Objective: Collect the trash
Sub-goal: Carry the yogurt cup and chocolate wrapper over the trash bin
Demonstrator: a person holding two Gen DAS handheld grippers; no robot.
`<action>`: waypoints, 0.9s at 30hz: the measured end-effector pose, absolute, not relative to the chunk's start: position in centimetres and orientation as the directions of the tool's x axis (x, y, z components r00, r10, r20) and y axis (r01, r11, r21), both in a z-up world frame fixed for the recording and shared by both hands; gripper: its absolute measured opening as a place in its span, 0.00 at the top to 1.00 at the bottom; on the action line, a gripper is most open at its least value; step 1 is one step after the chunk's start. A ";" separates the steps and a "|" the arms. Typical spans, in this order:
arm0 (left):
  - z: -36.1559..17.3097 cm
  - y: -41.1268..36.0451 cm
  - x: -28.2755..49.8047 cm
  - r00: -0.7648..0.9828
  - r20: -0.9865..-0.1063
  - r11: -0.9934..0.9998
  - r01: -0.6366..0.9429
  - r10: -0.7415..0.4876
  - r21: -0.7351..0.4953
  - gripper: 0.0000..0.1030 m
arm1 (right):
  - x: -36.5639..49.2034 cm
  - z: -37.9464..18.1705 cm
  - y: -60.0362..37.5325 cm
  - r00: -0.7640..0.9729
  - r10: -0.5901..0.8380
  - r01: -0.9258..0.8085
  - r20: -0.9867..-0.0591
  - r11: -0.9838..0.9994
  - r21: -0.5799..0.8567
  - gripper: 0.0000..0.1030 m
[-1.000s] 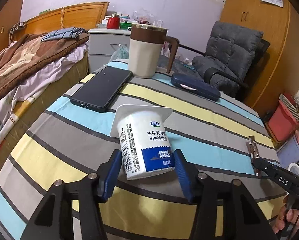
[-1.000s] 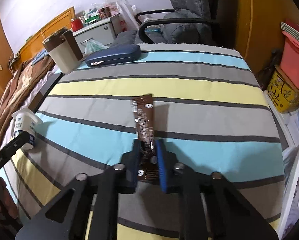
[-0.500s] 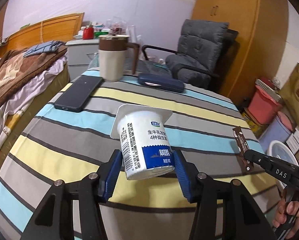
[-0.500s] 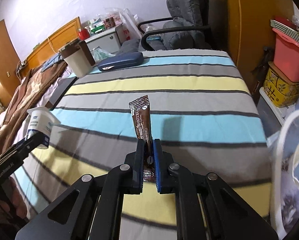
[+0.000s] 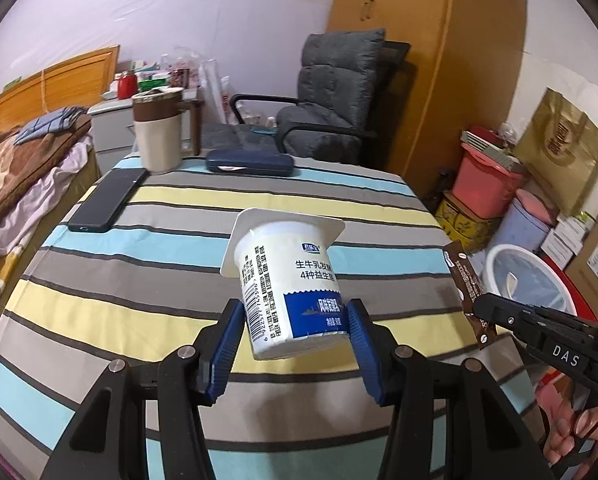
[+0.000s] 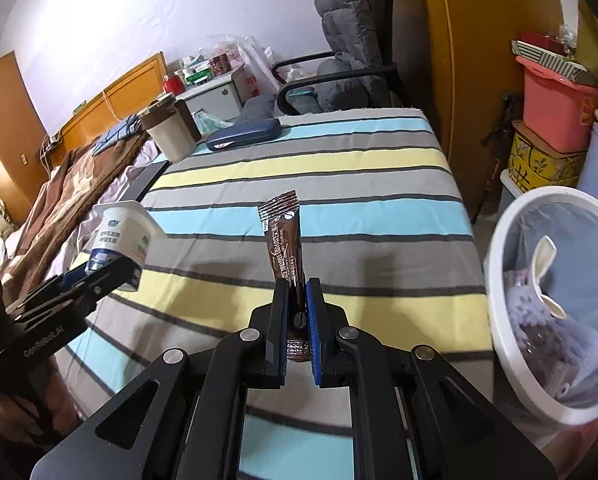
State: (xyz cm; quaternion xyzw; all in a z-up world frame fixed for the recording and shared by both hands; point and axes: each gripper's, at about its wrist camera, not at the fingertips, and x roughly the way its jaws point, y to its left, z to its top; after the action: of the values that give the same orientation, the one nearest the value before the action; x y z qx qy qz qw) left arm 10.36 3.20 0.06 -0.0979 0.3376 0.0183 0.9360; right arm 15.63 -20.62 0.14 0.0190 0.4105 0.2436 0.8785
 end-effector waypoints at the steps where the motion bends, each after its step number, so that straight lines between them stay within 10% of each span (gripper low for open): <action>1: 0.1 2.8 10.2 0.771 -0.636 0.981 -0.091 -0.037 -0.169 0.49 | 15.5 0.2 -20.8 0.547 0.444 -0.411 -0.710 0.881 0.234 0.89; 27: 1.2 -9.4 14.1 0.719 -0.638 0.961 0.215 -0.277 -0.176 0.49 | 14.0 0.9 -31.1 0.675 0.287 -0.182 -0.679 0.958 0.224 0.89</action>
State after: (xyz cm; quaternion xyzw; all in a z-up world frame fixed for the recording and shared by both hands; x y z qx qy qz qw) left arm 14.10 -9.44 1.24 -0.0446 0.3508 -0.1328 0.9259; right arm 13.98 -31.05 0.89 0.0689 0.3818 0.1283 0.9127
